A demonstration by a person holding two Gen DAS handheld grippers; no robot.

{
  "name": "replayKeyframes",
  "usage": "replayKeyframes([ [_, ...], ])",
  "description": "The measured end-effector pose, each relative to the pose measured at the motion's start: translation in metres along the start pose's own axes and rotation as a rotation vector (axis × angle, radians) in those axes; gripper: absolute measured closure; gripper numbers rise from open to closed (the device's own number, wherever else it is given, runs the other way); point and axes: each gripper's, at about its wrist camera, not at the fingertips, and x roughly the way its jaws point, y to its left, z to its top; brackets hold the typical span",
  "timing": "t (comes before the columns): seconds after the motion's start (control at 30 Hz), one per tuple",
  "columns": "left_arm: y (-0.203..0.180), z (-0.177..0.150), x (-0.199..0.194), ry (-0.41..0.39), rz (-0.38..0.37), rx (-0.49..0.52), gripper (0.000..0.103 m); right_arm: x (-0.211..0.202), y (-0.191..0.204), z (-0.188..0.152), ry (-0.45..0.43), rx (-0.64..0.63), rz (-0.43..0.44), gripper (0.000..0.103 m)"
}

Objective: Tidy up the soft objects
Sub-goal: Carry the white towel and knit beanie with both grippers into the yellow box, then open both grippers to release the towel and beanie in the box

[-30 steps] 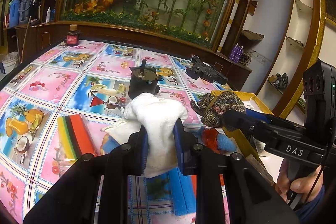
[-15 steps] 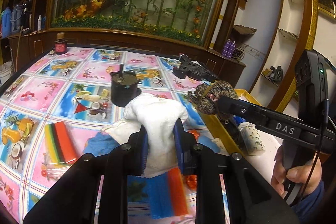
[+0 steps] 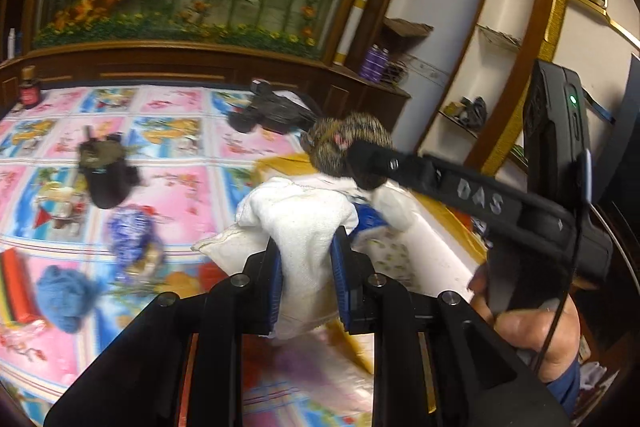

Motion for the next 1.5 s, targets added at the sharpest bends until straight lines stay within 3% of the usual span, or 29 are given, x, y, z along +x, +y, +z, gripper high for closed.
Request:
replayKeyframes([
  [0.2, -0.055, -0.01, 0.031, 0.082, -0.082, 0.08, 0.084, -0.022, -0.058, 0.01, -0.051, 0.147, -0.162, 0.056],
  [0.37, -0.089, -0.027, 0.046, 0.161, -0.128, 0.144, 0.084, -0.016, -0.087, 0.01, -0.009, 0.239, -0.267, 0.056],
  [0.5, -0.095, -0.037, 0.053, 0.215, -0.134, 0.166, 0.084, -0.004, -0.091, 0.012, 0.045, 0.267, -0.319, 0.056],
  [1.03, -0.092, -0.051, 0.066, 0.285, -0.118, 0.191, 0.084, 0.034, -0.102, 0.035, 0.159, 0.261, -0.367, 0.056],
  [1.37, -0.094, -0.053, 0.066, 0.267, -0.08, 0.23, 0.078, 0.032, -0.097, 0.033, 0.135, 0.234, -0.371, 0.049],
  [1.5, -0.094, -0.053, 0.065, 0.255, -0.057, 0.249, 0.069, 0.024, -0.095, 0.028, 0.102, 0.231, -0.375, 0.049],
])
